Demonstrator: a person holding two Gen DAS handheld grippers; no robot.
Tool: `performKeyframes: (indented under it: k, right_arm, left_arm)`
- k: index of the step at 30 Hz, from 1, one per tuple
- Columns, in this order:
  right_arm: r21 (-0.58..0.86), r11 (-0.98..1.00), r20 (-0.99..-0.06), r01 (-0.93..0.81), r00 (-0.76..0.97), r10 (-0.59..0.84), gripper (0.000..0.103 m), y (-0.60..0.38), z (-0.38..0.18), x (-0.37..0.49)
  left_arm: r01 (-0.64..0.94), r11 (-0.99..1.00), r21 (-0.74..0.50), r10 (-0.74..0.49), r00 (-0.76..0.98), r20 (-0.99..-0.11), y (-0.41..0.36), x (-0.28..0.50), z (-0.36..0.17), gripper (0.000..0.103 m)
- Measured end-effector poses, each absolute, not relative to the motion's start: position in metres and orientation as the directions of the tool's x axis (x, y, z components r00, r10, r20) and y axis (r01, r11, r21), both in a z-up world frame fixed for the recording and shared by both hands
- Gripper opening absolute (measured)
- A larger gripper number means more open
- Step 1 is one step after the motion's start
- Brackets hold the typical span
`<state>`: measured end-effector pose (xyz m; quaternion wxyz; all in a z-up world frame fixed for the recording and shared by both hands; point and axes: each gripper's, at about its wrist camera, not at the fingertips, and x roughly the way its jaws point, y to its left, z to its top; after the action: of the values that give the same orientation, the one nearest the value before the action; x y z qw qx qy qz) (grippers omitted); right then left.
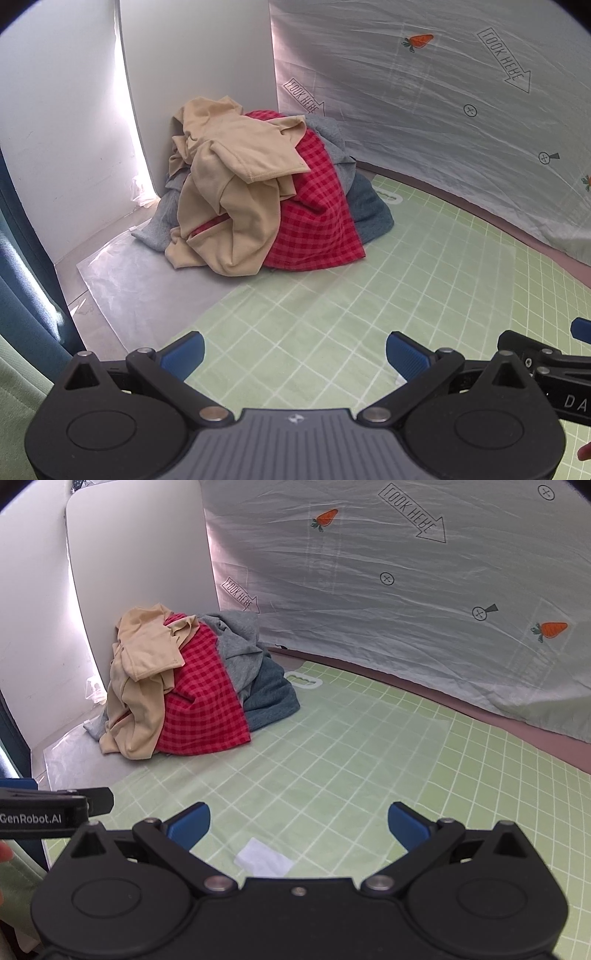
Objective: Fold clothes
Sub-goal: 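Reach into the heap and grasp the beige shirt with both grippers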
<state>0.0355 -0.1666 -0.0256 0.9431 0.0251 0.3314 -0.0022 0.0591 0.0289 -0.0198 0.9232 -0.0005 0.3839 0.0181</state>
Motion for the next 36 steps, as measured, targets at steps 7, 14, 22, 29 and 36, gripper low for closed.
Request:
performKeyframes:
  k: [7,14,22,29,36]
  right_arm:
    - [0.039,0.999,-0.636,-0.03,0.77,0.048,0.103,-0.156,-0.035,0.102]
    - [0.057,0.992,-0.629,-0.11,0.768,0.121,0.103,-0.127,-0.035,0.18]
    - [0.146,0.97,-0.617,-0.193,0.749,0.242,0.087,-0.08,-0.032,0.265]
    - [0.182,0.942,-0.572,-0.283,0.748,0.335,0.055,-0.048,-0.023,0.315]
    - [0.191,0.92,-0.556,-0.342,0.735,0.389,0.019,-0.027,-0.019,0.344]
  left_arm:
    - [-0.15,0.989,0.019,0.119,0.694,-0.71,0.049,0.11,-0.021,0.103]
    - [-0.19,0.982,-0.013,0.125,0.692,-0.711,0.07,0.173,-0.025,0.098]
    - [-0.201,0.978,-0.055,0.104,0.699,-0.708,0.086,0.247,-0.029,0.073]
    - [-0.165,0.982,-0.095,0.058,0.733,-0.678,0.098,0.282,-0.019,0.047]
    - [-0.119,0.976,-0.183,-0.038,0.733,-0.679,0.106,0.307,-0.02,0.026]
